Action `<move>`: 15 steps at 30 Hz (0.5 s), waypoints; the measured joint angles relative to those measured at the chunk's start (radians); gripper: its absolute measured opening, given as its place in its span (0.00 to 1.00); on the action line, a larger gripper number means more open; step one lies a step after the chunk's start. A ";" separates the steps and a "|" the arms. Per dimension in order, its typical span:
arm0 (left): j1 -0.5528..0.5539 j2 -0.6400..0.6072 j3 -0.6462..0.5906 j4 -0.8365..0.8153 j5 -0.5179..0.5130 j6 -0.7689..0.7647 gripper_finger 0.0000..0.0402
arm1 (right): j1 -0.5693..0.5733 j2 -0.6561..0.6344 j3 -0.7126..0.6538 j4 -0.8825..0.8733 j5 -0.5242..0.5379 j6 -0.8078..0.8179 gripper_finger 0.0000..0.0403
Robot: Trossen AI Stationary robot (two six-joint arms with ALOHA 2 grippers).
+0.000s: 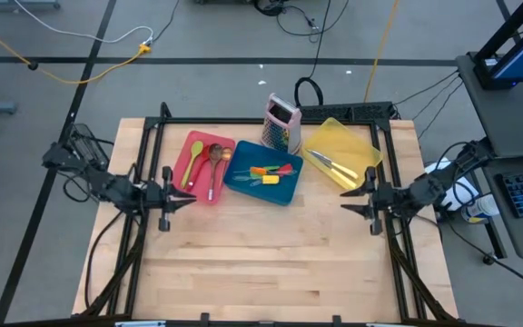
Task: Pick & Place Kitchen Items
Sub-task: Return to Home Position
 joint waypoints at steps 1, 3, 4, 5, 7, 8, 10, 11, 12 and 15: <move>0.015 -0.010 -0.020 0.035 0.023 0.016 0.10 | 0.000 -0.028 -0.018 -0.001 0.000 -0.011 0.31; 0.046 -0.024 -0.063 0.106 0.065 0.057 0.10 | 0.000 -0.075 -0.058 0.020 0.000 -0.025 0.31; 0.063 -0.030 -0.082 0.131 0.080 0.074 0.10 | 0.000 -0.097 -0.080 0.038 0.000 -0.038 0.31; 0.081 -0.037 -0.099 0.145 0.085 0.083 0.10 | 0.000 -0.118 -0.101 0.057 0.000 -0.056 0.31; 0.120 -0.054 -0.126 0.145 0.085 0.077 0.10 | 0.000 -0.163 -0.135 0.090 0.000 -0.079 0.31; 0.139 -0.061 -0.138 0.145 0.085 0.063 0.10 | 0.000 -0.189 -0.148 0.091 0.000 -0.085 0.31; 0.176 -0.078 -0.162 0.146 0.097 0.045 0.10 | 0.000 -0.238 -0.170 0.090 0.000 -0.097 0.31; 0.193 -0.086 -0.175 0.154 0.109 0.037 0.10 | 0.000 -0.264 -0.181 0.088 0.000 -0.107 0.31; 0.209 -0.093 -0.187 0.161 0.119 0.032 0.10 | 0.000 -0.292 -0.191 0.084 0.000 -0.116 0.31; 0.253 -0.114 -0.218 0.143 0.135 0.004 0.10 | 0.000 -0.374 -0.212 0.060 0.000 -0.131 0.31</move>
